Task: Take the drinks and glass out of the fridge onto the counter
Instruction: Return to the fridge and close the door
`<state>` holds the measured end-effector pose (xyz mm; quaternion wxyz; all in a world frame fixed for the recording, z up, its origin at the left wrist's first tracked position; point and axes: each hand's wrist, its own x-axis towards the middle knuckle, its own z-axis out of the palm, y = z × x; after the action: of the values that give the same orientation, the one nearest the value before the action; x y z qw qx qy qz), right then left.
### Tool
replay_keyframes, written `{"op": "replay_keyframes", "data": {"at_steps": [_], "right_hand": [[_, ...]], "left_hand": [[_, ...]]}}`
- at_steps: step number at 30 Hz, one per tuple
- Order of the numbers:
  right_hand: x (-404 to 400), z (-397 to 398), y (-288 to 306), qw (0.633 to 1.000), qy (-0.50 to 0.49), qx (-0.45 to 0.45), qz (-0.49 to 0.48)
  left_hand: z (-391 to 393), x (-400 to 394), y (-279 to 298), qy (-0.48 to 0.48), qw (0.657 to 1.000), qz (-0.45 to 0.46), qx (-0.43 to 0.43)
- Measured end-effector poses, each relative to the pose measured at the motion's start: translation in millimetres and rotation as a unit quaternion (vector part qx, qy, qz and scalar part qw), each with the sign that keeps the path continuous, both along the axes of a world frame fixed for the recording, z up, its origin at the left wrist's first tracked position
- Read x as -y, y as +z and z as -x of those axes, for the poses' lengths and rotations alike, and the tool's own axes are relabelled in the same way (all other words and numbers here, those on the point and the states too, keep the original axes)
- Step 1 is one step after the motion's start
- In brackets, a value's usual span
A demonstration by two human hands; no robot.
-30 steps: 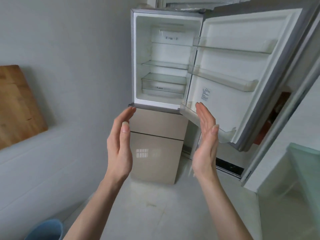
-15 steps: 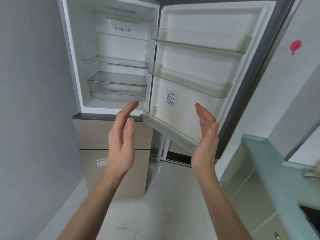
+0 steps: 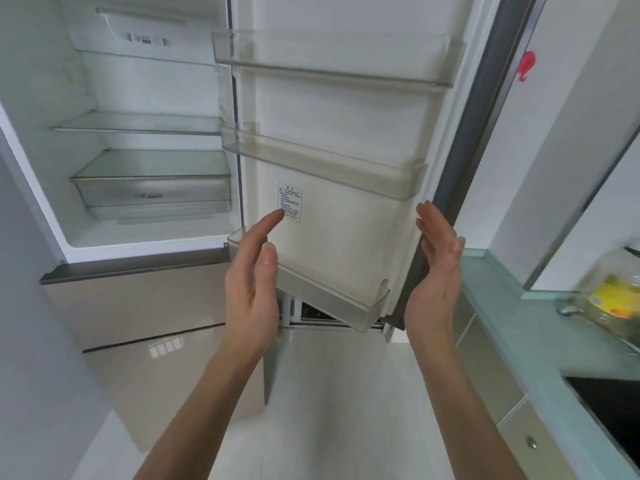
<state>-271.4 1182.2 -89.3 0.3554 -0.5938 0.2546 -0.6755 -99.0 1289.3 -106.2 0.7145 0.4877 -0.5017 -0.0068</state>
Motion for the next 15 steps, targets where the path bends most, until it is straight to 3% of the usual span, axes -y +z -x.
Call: {"op": "replay_keyframes", "data": {"at_steps": [7,15], "right_hand": [[66.5,14.5,16.7,0.998,0.016,0.038,-0.038],[151.7,20.0,26.3,0.995,-0.041,0.063,-0.06]], "left_hand": [[18.8,37.5,10.1,0.026,1.0,-0.015,0.0],[34.9,58.4,19.2,0.095,0.995,-0.024,0.003]]}}
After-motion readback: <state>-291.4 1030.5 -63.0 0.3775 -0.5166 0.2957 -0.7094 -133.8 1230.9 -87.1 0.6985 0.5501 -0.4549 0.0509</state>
